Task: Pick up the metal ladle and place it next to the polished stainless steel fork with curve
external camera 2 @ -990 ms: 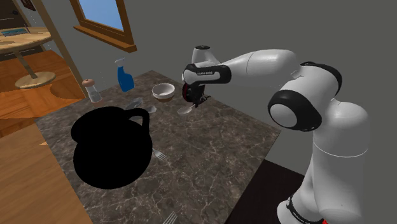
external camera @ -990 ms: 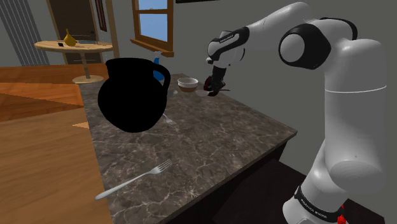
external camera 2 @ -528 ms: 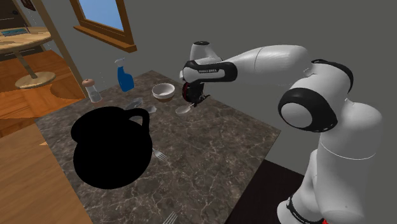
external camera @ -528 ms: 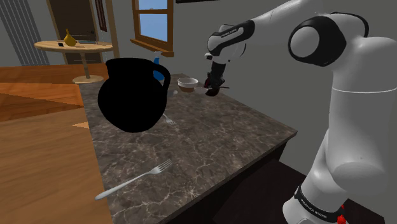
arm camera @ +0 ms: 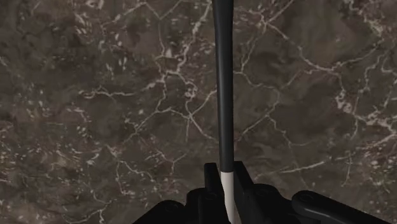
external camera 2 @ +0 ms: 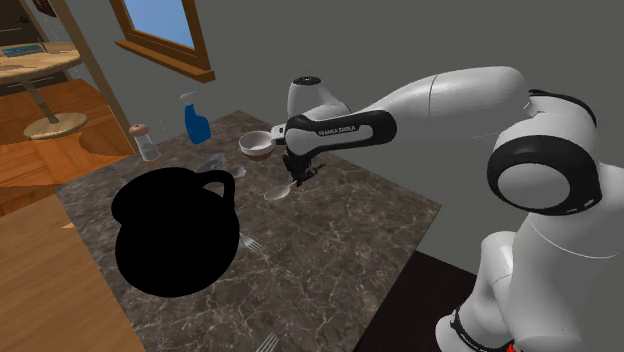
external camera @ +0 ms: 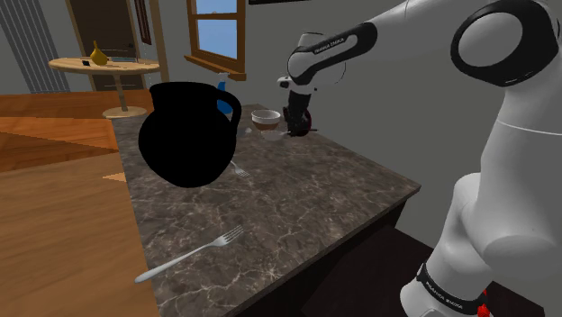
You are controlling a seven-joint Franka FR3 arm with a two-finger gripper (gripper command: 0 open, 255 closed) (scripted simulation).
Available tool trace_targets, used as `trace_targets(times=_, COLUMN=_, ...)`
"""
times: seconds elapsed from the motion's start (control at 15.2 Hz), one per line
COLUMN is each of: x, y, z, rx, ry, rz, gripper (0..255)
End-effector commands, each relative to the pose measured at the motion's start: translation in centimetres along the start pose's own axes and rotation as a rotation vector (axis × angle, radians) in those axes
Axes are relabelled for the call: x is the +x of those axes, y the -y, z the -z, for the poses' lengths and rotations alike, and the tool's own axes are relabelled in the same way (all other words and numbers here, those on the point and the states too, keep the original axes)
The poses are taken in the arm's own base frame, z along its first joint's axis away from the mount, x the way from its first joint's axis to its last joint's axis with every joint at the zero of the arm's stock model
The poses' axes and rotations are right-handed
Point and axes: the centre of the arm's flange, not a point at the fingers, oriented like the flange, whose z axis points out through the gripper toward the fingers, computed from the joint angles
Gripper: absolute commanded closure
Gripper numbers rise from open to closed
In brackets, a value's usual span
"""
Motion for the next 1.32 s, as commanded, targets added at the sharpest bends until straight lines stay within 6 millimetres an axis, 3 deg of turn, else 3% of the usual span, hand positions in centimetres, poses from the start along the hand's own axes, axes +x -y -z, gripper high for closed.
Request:
trace_targets(times=0.0, x=2.4, y=1.3, z=0.0, rx=0.0, ry=0.0, rz=-0.001, gripper=255)
trace_targets(times=1.25, x=24.8, y=12.5, z=0.8, rx=0.0, ry=0.0, rz=-0.001, gripper=255)
